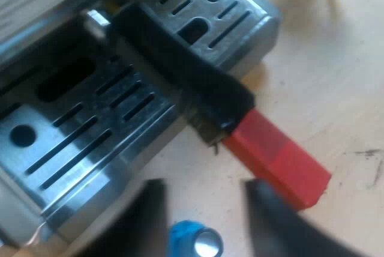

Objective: Put the handle in the coffee machine

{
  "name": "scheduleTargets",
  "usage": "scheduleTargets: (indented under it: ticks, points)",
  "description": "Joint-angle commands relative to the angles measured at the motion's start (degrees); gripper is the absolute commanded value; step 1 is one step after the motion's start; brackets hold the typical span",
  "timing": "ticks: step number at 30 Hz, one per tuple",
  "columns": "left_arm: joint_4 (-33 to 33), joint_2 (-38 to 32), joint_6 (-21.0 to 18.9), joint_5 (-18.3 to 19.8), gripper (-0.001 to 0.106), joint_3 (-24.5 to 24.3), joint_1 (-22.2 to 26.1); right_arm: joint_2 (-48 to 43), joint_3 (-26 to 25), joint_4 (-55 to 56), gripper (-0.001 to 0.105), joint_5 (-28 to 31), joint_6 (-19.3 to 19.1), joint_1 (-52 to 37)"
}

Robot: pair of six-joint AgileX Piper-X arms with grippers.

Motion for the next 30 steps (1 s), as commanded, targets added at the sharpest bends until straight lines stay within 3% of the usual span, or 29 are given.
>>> scheduleTargets:
  ticks: [1, 6, 9, 14, 16, 20, 24, 26, 30]
  points:
    - [0.68, -2.22, 0.41, 0.38, 0.091, -0.33, 2.59, -0.34, -0.24, -0.72, 0.069, 0.36, -0.46, 0.04]
    - [0.6, -5.85, 0.95, 0.38, 0.095, -0.62, 8.36, -0.34, -0.24, -0.58, 0.069, 0.36, -0.75, -0.21]
    - [0.6, -8.99, 0.94, -0.55, 0.095, -2.62, 14.31, -0.34, -1.37, 1.03, 0.069, 0.78, -0.24, -1.76]
    - [0.6, -11.44, 0.78, -13.4, 0.095, -8.63, 19.17, -0.45, -8.72, 12.91, 0.069, 0.78, -0.2, -5.5]
    - [0.6, -11.43, 1.24, -14.99, 0.095, -11.38, 20.06, -0.46, -12.63, 18.09, 0.069, 0.78, -1.06, -7.23]
    - [-1.87, -11.43, 1.63, -14.98, 0.095, -15.69, 20.89, -0.59, -19.87, 24.57, 0.069, 0.78, -1.32, -11.97]
    - [-6.61, -11.43, 1.38, -14.52, 0.095, -15.85, 20.89, -0.58, -24.36, 30.02, 0.069, 0.68, -1.32, -18.75]
    - [-6.63, -11.43, -2.72, -14.53, 0.095, -15.85, 20.89, -0.71, -25.7, 32.59, 0.069, 0.45, -1.66, -21.84]
    - [-4.37, -11.43, -6.42, -14.53, 0.095, -15.85, 20.89, -1.82, -27.29, 37.85, 0.069, -1.03, -4.4, -31.08]
